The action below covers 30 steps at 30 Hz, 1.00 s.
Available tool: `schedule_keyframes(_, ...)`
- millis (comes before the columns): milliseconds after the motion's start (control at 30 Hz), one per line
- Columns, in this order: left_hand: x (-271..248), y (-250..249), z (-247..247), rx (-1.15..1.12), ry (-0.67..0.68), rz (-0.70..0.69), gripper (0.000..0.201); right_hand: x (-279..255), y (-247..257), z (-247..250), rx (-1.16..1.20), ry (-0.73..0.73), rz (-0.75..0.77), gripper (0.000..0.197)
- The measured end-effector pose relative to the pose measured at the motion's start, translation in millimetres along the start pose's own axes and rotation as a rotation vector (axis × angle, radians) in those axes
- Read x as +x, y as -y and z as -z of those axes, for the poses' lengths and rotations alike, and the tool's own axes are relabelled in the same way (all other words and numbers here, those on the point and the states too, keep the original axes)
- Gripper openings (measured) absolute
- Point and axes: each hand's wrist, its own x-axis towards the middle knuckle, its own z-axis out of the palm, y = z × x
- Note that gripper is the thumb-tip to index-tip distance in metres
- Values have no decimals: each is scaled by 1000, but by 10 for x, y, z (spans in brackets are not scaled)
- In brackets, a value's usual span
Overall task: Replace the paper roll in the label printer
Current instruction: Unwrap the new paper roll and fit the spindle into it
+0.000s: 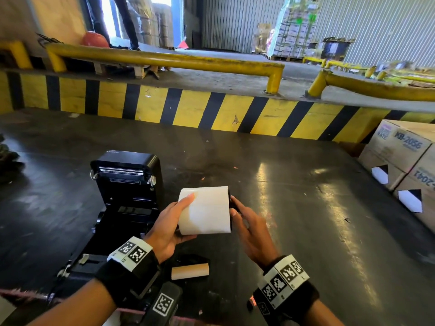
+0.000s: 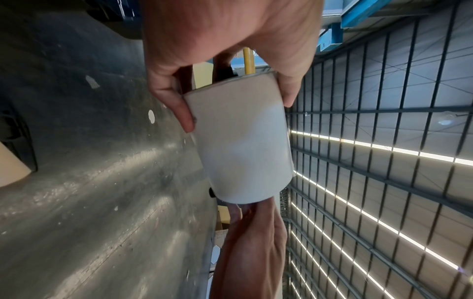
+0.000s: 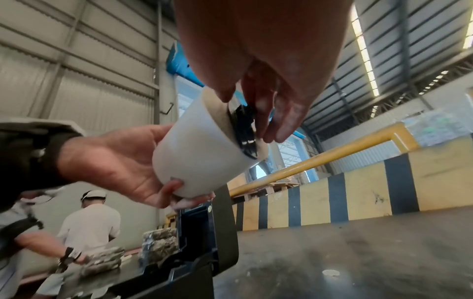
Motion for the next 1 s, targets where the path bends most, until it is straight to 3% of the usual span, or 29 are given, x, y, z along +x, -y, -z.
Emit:
schedule_keyframes(167,26,21,-61,-2,1,29,54,28,-69,-70,258,5,-122,50)
schedule_keyframes(267,59,27,-126,28,-1,40,52,112,-103,-136,384,34,-288,78)
schedule_keyframes(367,118,36,-195,90,-14,26,55,167,-111,-243,444,45,-362,96)
schedule_keyframes(633,274,63,-155,291,62,145,60,207,-217,-402,607,-69,-592,45)
schedule_keyframes(700,341,70,-111,322,133,197,54,230,-308,-372,649,-77,-669,40)
schedule_keyframes(767,435,116,-47,374,112,202,52,225,-418,-329,652,-77,-748,41)
schedule_keyframes(833,574,259,62,581,11,119,38,194,-542,-300,628,-109,-827,41)
schedule_keyframes(933,802,524,256,1191,-39,-34,7,132,-643,-253,636,-118,-875,40)
schedule_keyframes(1000,888,677,289,1488,36,-21,19,114,-652,-198,611,-107,-883,39)
